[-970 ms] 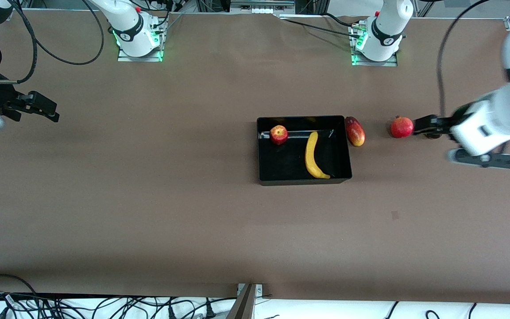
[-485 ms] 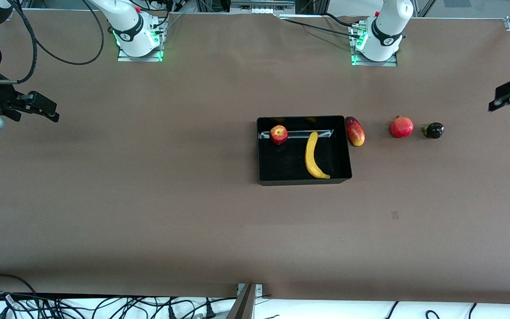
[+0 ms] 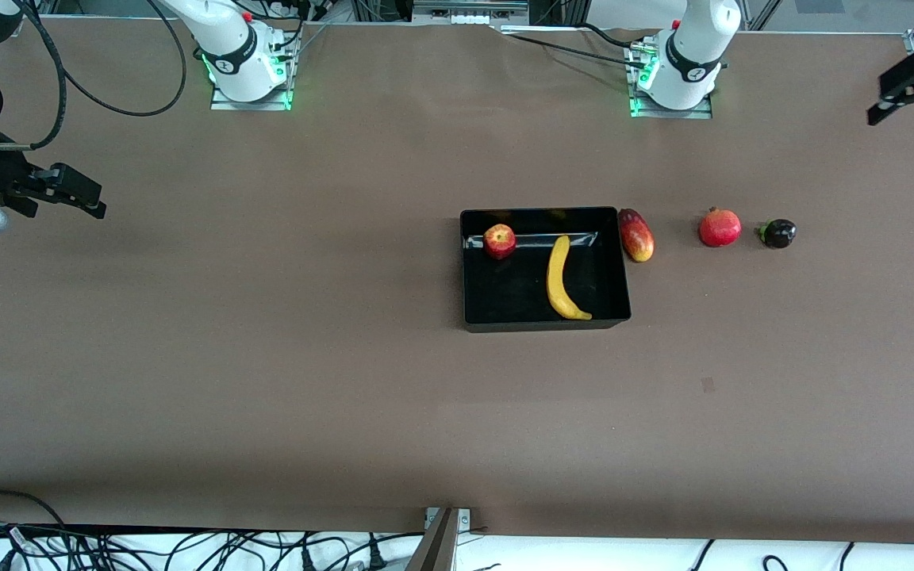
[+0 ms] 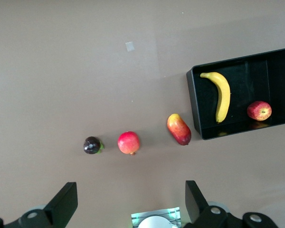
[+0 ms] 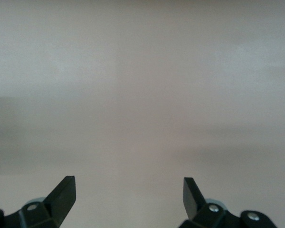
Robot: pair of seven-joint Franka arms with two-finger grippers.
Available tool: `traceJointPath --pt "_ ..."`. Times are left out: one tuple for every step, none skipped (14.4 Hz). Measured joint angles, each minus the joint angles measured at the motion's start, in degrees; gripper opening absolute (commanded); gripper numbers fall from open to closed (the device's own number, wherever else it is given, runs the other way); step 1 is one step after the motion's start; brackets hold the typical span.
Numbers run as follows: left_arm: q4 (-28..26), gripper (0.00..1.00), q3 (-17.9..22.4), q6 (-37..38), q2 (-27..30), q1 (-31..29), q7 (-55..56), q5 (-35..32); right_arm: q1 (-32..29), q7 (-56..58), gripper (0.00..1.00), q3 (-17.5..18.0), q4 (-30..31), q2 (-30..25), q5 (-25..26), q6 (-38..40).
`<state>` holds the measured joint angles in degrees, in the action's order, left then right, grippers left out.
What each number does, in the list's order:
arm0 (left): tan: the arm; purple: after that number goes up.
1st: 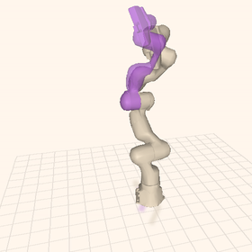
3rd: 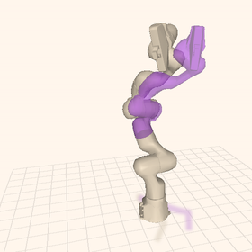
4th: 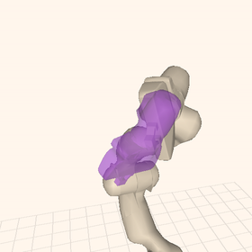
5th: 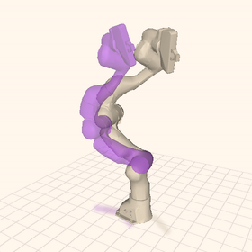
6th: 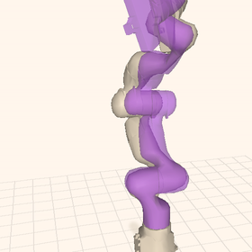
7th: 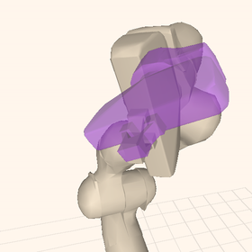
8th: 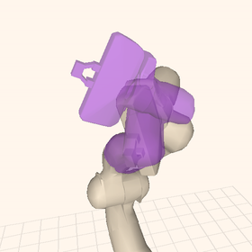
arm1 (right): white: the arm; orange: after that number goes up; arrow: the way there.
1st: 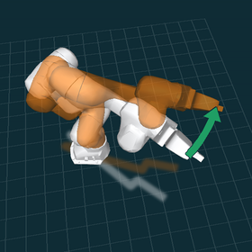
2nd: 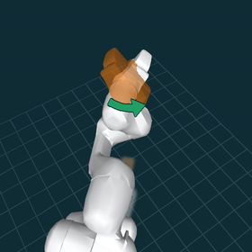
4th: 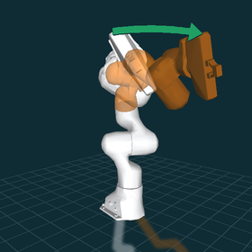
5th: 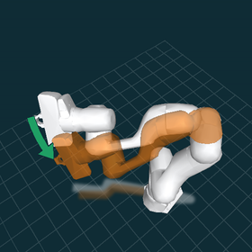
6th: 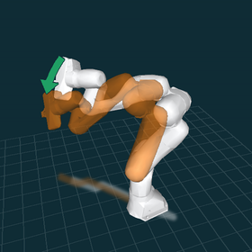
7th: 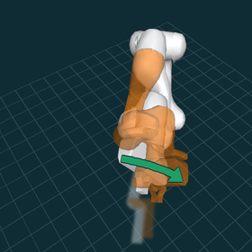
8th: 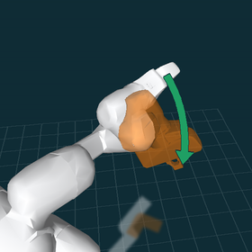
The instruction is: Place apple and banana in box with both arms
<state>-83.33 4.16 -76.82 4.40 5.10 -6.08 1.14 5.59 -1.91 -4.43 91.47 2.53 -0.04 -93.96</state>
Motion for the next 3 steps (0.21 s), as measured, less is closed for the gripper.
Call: traceJointPath --pt "-0.3 1.00 -1.0 0.0 0.2 0.8 1.8 -0.4 0.0 0.0 1.00 0.0 0.0 0.0 0.0 0.0" --pt "-0.5 1.00 -1.4 0.0 0.3 1.6 3.3 -0.7 0.0 0.0 1.00 0.0 0.0 0.0 0.0 0.0" --pt "-0.7 1.00 -1.5 0.0 0.3 2.1 4.0 -0.8 0.0 0.0 1.00 0.0 0.0 0.0 0.0 0.0"
